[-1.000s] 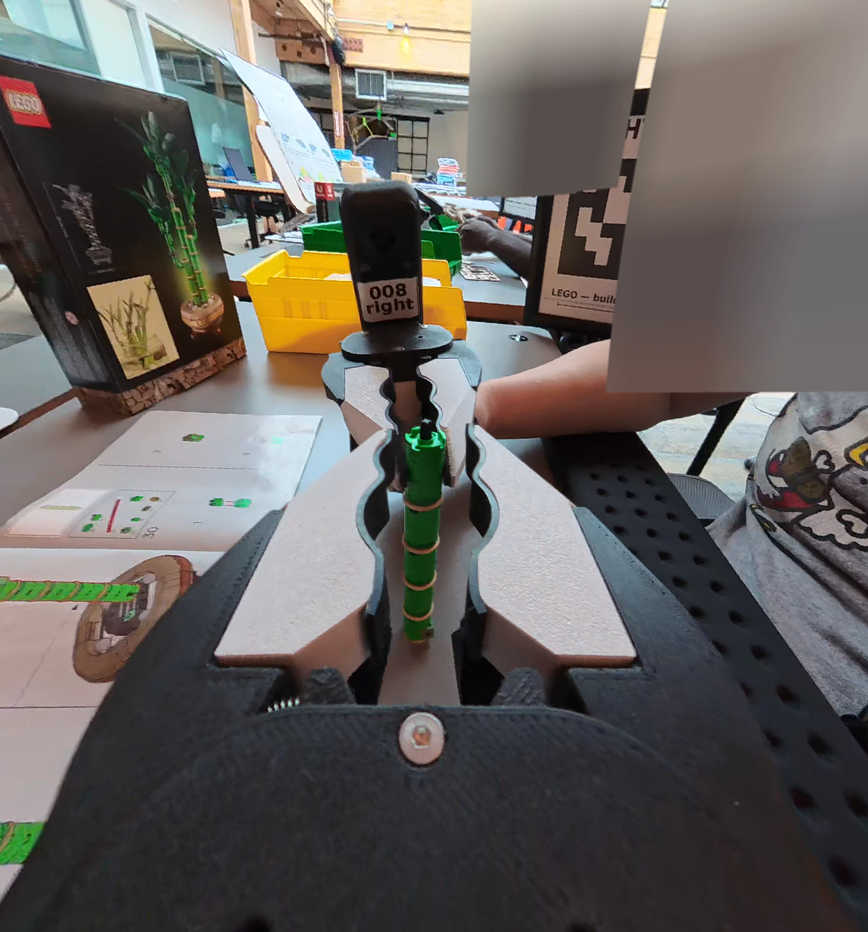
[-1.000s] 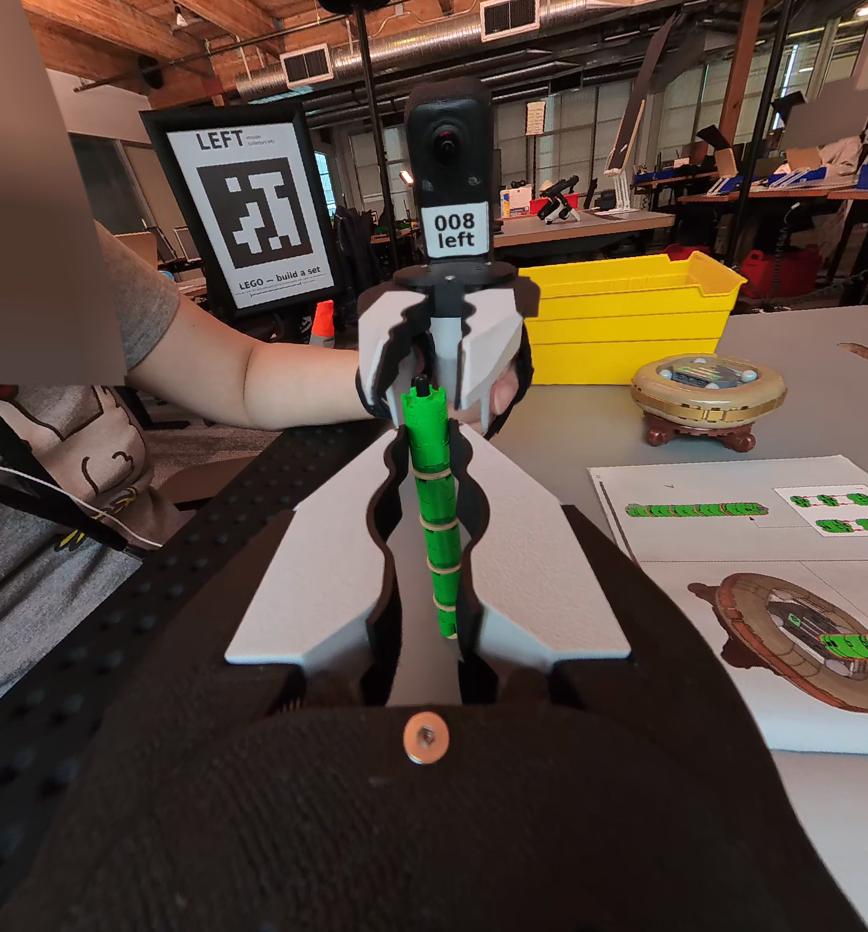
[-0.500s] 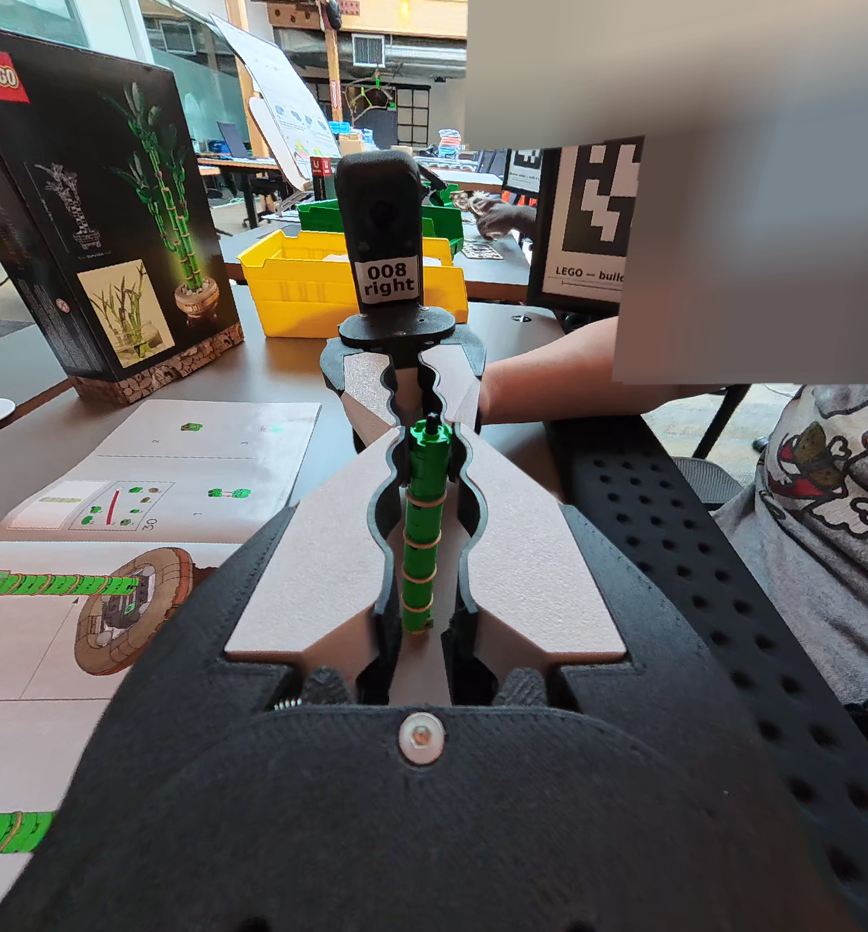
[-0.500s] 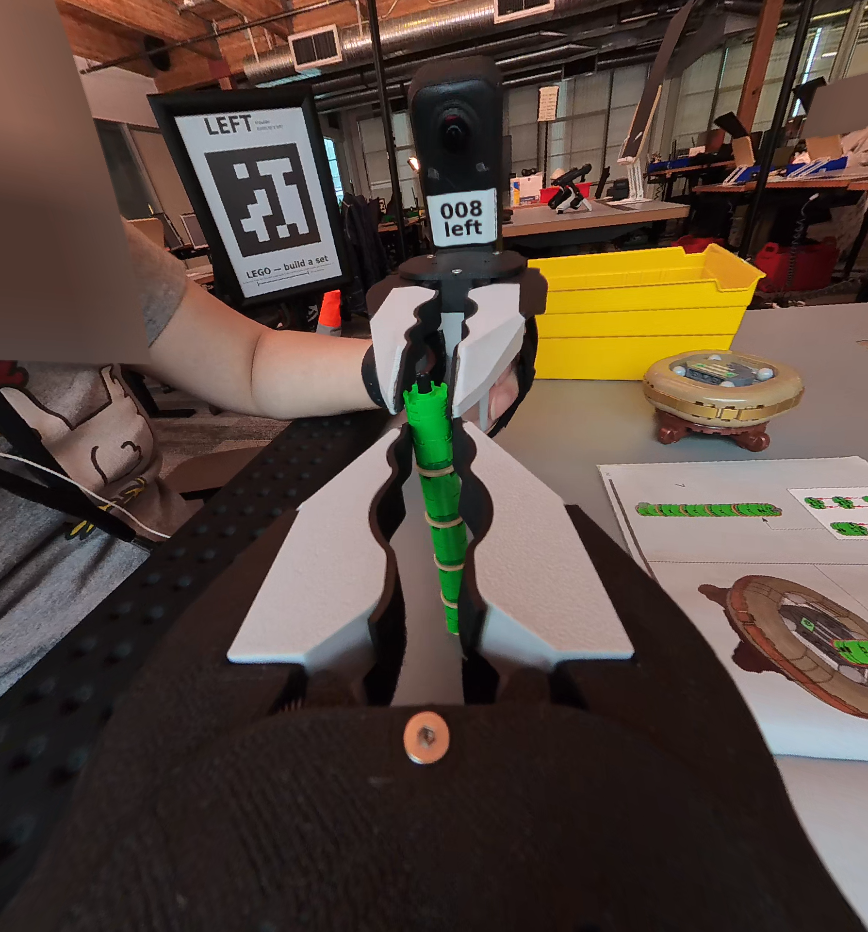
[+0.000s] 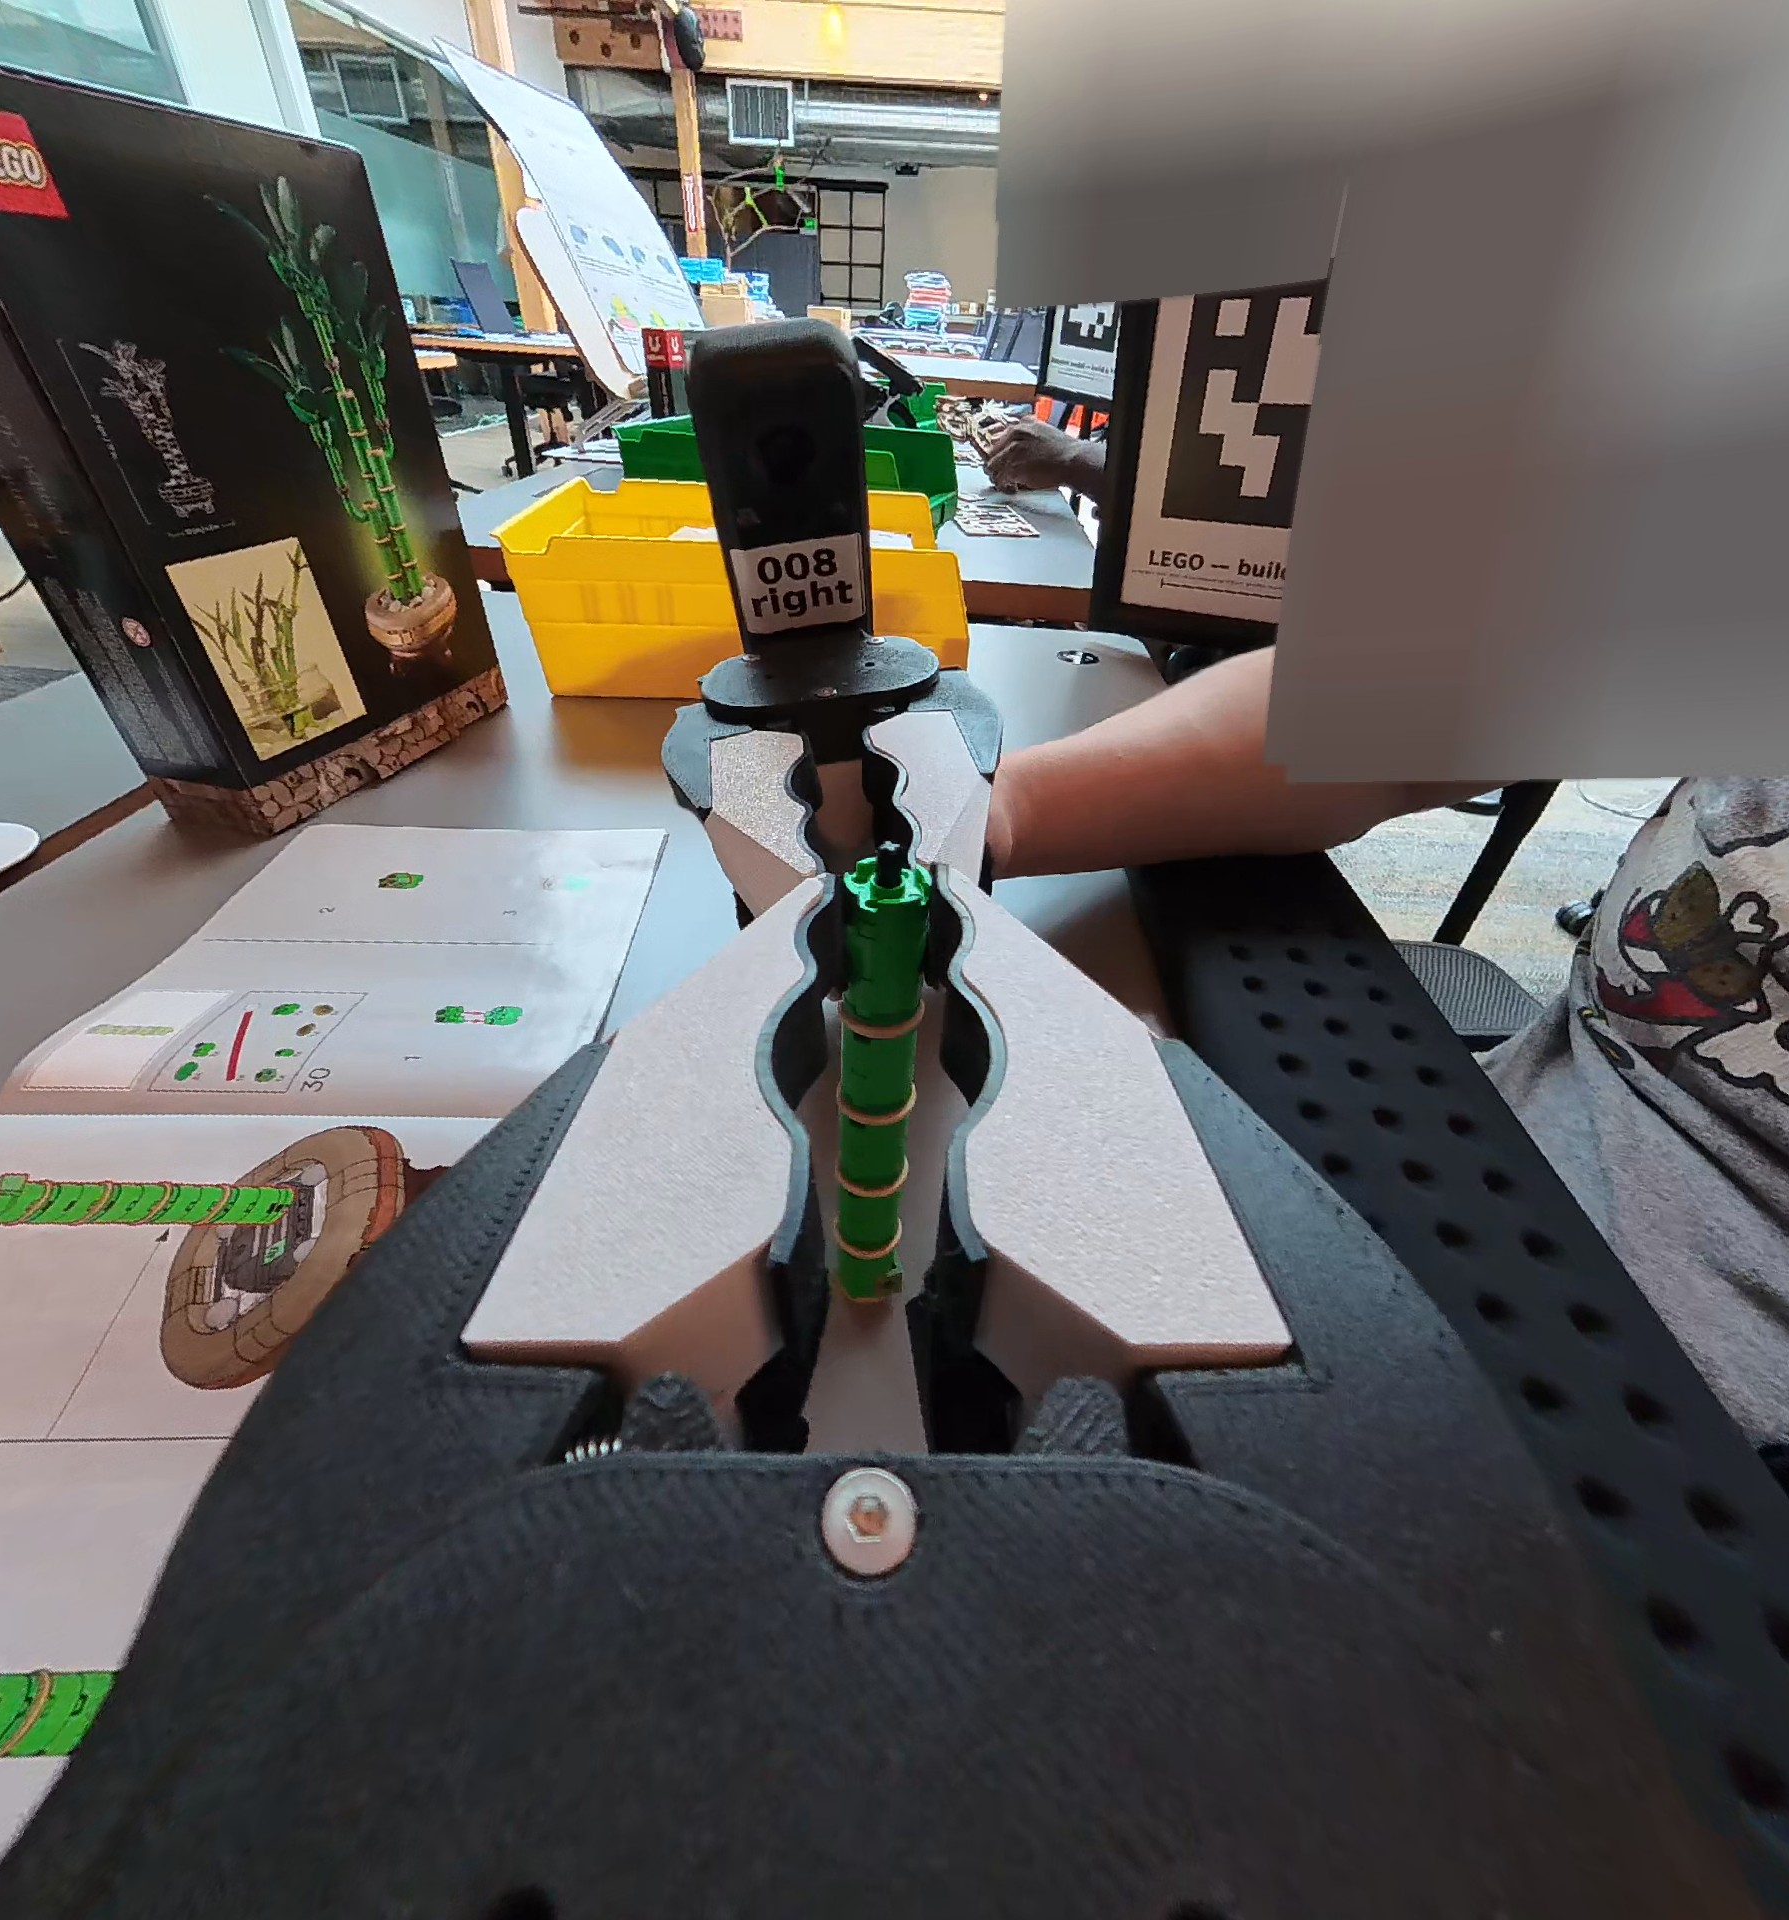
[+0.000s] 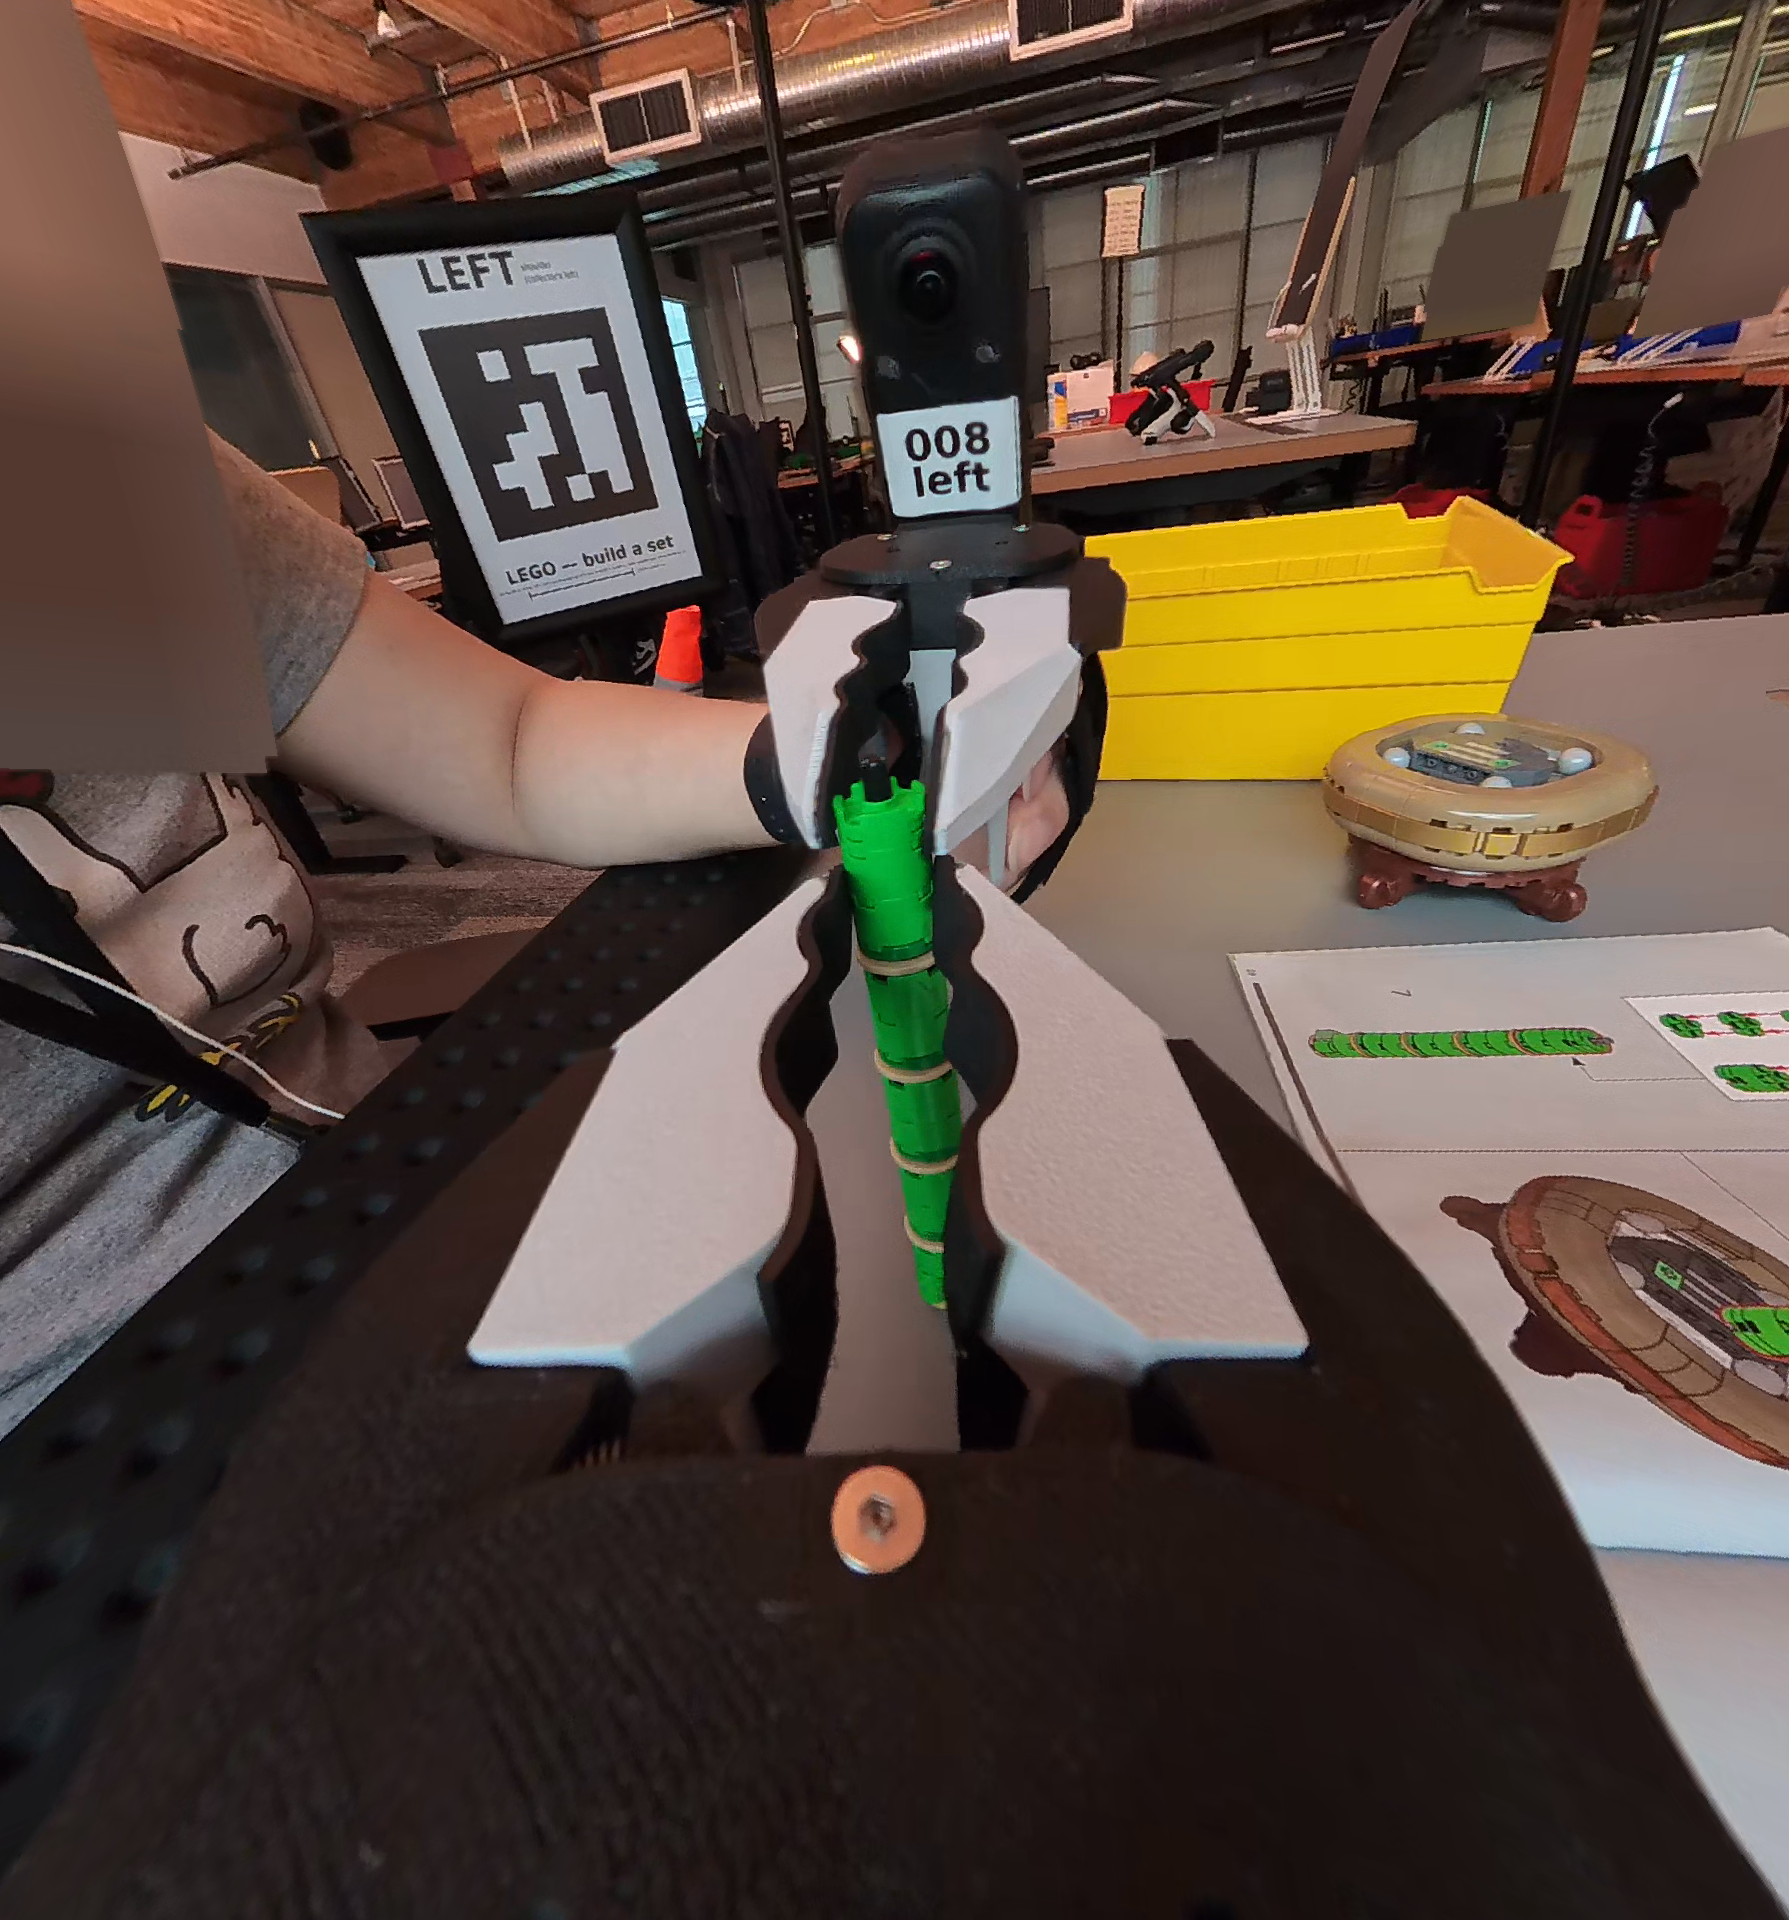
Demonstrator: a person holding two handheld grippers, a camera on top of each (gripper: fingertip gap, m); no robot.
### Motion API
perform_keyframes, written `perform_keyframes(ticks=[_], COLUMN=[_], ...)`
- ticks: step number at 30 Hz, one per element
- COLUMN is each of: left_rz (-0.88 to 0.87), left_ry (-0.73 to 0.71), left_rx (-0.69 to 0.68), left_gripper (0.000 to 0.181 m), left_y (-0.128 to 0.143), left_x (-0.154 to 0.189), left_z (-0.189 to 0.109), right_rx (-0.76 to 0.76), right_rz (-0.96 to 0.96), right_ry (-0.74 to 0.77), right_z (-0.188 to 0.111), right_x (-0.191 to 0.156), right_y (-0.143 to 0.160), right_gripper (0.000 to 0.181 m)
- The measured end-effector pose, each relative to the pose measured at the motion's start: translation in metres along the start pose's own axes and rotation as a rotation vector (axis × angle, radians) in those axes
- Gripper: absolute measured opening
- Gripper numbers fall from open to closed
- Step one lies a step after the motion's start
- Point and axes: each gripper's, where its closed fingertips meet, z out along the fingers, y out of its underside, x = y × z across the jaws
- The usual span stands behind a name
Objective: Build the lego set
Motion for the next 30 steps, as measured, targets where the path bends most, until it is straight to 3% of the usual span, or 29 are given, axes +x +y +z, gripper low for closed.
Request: perform_keyframes(ticks=[3, 6, 9, 14, 17, 22, 30], left_rz=[-0.012, -0.011, -0.016, -0.013, -0.010, -0.022, -0.032], left_ry=[0.005, -0.001, 0.004, 0.009, 0.009, 0.010, 0.024], left_rx=[0.022, 0.027, 0.031, 0.027, 0.023, 0.027, 0.026], left_gripper=[0.014, 0.014, 0.014, 0.014, 0.014, 0.014, 0.014], left_y=[-0.001, -0.001, -0.001, -0.001, -0.001, -0.001, -0.001], left_x=[-0.001, -0.002, -0.002, 0.000, 0.000, -0.001, 0.001], left_z=[-0.001, 0.000, 0.000, 0.001, 0.001, 0.001, 0.001], right_rx=[0.022, 0.007, -0.013, -0.119, -0.057, -0.092, -0.081], right_rz=[-0.002, 0.057, 0.032, 0.040, 0.062, -0.017, 0.026], right_ry=[-0.001, -0.013, -0.008, 0.012, 0.000, 0.016, 0.003], right_z=[0.000, -0.004, -0.004, 0.005, 0.005, 0.005, 0.004], right_x=[0.001, 0.000, 0.000, 0.003, 0.002, 0.004, 0.002], right_y=[-0.001, 0.004, 0.007, 0.029, 0.021, 0.023, 0.025], right_gripper=[0.017, 0.044, 0.025, 0.021, 0.020, 0.017, 0.017])
